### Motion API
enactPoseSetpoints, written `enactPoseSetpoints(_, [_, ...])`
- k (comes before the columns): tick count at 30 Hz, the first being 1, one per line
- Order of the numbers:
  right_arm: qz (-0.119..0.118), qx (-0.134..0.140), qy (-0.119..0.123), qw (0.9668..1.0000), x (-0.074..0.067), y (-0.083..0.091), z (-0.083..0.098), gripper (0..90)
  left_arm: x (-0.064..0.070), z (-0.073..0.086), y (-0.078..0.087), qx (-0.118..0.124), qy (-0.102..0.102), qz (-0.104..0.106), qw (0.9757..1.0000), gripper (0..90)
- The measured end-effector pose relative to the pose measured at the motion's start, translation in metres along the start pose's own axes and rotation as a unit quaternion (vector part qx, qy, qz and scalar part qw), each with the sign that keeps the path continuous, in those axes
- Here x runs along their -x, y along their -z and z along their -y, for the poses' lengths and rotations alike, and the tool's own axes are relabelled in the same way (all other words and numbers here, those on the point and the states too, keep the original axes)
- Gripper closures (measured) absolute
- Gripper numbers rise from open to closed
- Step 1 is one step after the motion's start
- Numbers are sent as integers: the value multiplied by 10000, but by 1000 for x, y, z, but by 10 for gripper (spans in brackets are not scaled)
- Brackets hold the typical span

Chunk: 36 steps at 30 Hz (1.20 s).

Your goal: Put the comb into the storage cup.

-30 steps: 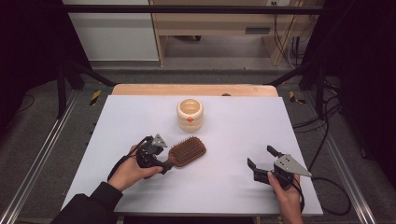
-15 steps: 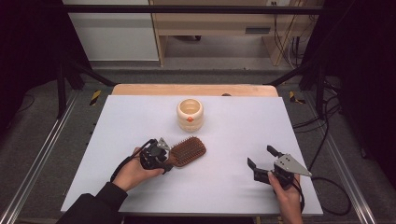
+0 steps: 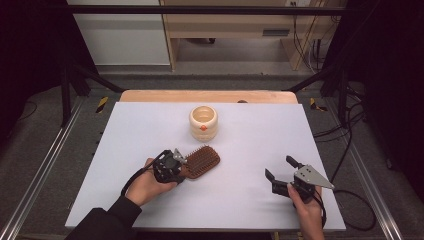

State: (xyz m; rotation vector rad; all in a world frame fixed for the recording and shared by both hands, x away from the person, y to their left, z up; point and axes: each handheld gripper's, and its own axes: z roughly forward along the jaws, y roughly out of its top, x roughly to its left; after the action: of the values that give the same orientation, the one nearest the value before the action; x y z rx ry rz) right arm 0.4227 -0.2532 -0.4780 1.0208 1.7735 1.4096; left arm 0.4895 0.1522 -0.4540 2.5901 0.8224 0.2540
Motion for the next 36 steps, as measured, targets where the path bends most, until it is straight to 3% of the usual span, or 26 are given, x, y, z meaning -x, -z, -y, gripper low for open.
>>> enactPoseSetpoints(6, [-23, -9, 12, 10000, -1, 0, 0, 98, 5, 0, 0, -36, -37, -61, 10000, 716])
enactPoseSetpoints(18, [-24, -17, 13, 10000, -1, 0, 0, 96, 2, -10, -1, -371, 74, 20, 9993, 727])
enactPoseSetpoints(23, [-19, -3, 10, 10000, 0, 0, 0, 96, 2, -9, -1, -287, 15, 39, 9996, 727])
enactPoseSetpoints(31, [-27, 14, 14, 10000, 0, 0, 0, 96, 11, -5, 1, -143, -306, -248, 9991, 727])
enactPoseSetpoints(36, [-22, 16, 17, 10000, 0, 1, 0, 96, 11, 1, 2, 137, -262, -311, 9991, 727])
